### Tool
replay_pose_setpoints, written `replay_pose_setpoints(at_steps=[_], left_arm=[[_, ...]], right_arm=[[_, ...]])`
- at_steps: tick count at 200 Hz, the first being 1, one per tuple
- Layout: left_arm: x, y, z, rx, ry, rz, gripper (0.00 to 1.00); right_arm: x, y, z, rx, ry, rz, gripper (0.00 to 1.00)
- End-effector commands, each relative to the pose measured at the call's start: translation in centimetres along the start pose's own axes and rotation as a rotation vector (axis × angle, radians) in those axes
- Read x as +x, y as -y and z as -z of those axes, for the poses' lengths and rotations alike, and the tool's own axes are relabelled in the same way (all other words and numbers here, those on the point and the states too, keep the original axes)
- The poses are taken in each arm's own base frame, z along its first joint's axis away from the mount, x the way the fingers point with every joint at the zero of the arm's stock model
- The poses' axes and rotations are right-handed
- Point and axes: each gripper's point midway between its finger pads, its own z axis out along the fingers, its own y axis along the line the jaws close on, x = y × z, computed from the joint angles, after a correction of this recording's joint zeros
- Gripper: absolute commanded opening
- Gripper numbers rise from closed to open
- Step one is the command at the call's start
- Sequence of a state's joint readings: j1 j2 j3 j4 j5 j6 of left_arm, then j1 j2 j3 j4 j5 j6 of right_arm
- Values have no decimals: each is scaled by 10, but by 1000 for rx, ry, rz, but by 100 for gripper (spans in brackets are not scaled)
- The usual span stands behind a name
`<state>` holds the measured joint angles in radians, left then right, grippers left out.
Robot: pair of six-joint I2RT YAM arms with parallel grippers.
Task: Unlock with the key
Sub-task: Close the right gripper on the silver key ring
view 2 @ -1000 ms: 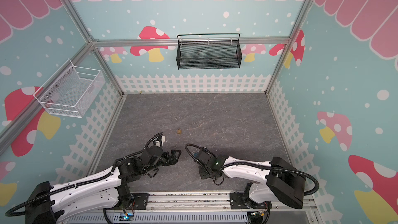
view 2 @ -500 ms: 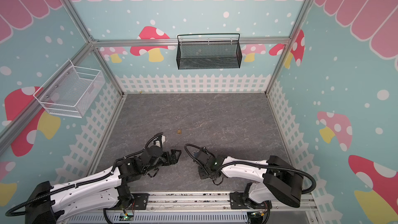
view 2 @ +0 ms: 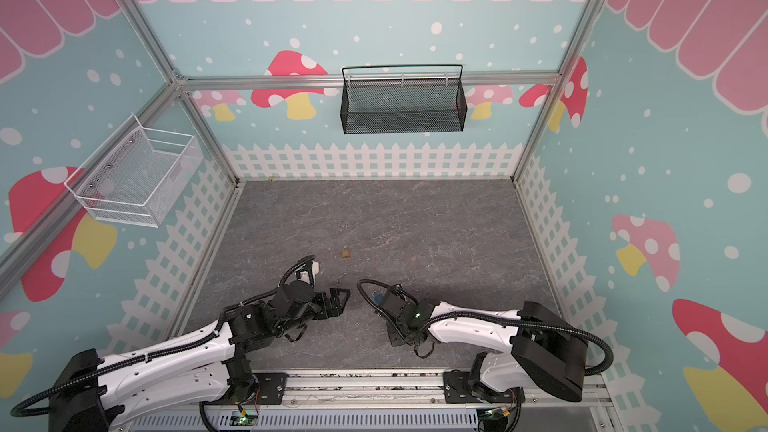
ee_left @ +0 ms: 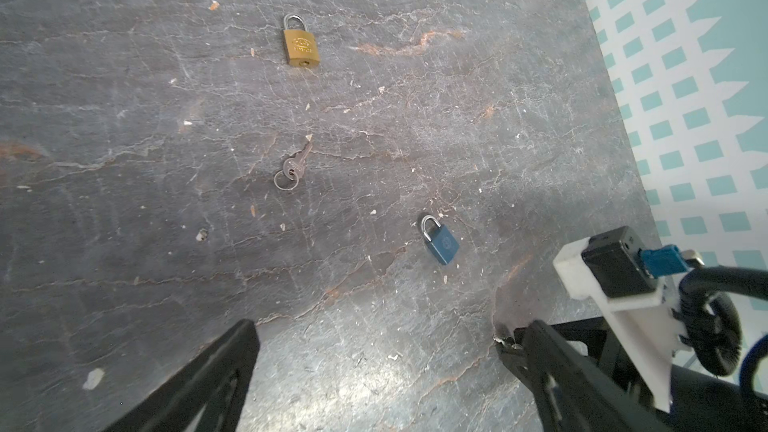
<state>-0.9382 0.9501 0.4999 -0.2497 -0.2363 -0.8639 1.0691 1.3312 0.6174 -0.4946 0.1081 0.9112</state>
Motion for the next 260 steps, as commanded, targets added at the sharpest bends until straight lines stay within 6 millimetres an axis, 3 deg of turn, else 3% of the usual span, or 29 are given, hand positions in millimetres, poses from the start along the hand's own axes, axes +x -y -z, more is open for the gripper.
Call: replay_pose_setpoints(at_steps=[1, 112, 149, 184, 260], left_arm=[[-11, 10, 5, 24, 34, 14, 100], [-17, 18, 6, 38, 40, 12, 100], [-17, 21, 4, 40, 32, 7, 100], [-17, 20, 4, 36, 33, 13, 100], [-17, 19, 4, 31, 41, 15, 100]], right_arm=[[5, 5, 4, 20, -10, -7, 29], [15, 15, 6, 35, -22, -30, 24], [10, 13, 8, 32, -3, -28, 24], [-3, -2, 10, -26, 35, -21, 29], [-1, 2, 0, 8, 25, -17, 27]])
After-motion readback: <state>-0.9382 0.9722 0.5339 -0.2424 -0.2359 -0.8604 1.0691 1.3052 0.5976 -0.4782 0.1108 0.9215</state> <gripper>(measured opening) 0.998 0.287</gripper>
